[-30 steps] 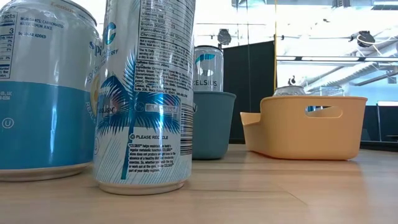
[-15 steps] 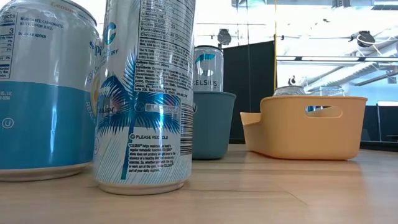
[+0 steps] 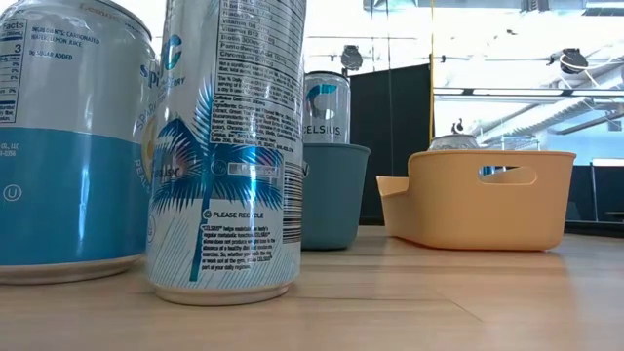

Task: Sort soda cans
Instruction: Put the black soda can into the blue bin

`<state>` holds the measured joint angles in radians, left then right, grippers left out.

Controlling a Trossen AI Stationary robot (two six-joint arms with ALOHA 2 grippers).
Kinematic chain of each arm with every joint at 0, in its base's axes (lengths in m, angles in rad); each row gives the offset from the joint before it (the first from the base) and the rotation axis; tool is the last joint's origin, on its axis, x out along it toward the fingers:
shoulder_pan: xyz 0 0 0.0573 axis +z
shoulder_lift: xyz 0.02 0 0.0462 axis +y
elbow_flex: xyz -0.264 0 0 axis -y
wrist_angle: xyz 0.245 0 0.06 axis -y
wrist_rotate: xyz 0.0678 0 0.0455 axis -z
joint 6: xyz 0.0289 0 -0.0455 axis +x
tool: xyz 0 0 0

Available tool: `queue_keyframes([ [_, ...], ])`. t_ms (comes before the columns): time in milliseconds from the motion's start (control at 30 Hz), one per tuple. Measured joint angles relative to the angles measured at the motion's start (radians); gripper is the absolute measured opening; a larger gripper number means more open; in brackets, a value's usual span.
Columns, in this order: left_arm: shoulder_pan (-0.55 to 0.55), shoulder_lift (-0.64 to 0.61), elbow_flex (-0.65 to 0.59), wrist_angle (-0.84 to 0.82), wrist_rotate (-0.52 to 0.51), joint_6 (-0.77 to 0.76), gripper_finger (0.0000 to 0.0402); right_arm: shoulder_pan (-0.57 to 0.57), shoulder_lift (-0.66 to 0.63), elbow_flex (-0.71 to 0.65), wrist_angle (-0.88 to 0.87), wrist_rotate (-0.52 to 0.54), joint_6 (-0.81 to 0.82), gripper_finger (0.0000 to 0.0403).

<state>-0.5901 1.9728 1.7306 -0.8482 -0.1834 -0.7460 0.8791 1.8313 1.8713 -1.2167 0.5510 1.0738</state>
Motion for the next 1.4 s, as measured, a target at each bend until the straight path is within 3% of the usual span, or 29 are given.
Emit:
queue_keyframes([
  [167,0.008,0.014,0.000,-0.001,0.004,-0.001,0.0385,0.000,0.000,0.000,-0.001,0.000,-0.019,0.0302],
  [533,0.037,0.011,0.000,-0.013,0.021,-0.006,0.0273,0.000,0.000,0.000,-0.010,0.000,-0.037,0.0302],
  [733,0.048,-0.033,-0.002,-0.085,0.053,-0.008,0.0273,0.000,0.000,0.000,-0.029,0.029,-0.042,0.0302],
  [1000,0.084,-0.207,-0.002,-0.148,0.044,0.026,0.0282,-0.003,0.000,0.000,-0.056,0.116,-0.015,0.0302],
  [1200,0.156,-0.330,0.001,-0.290,-0.032,0.136,0.0284,-0.031,0.000,0.000,-0.119,0.136,0.088,0.0302],
  [1400,0.276,-0.353,0.000,-0.349,0.003,0.342,0.0284,-0.076,0.000,0.000,-0.148,0.144,0.179,0.0302],
])
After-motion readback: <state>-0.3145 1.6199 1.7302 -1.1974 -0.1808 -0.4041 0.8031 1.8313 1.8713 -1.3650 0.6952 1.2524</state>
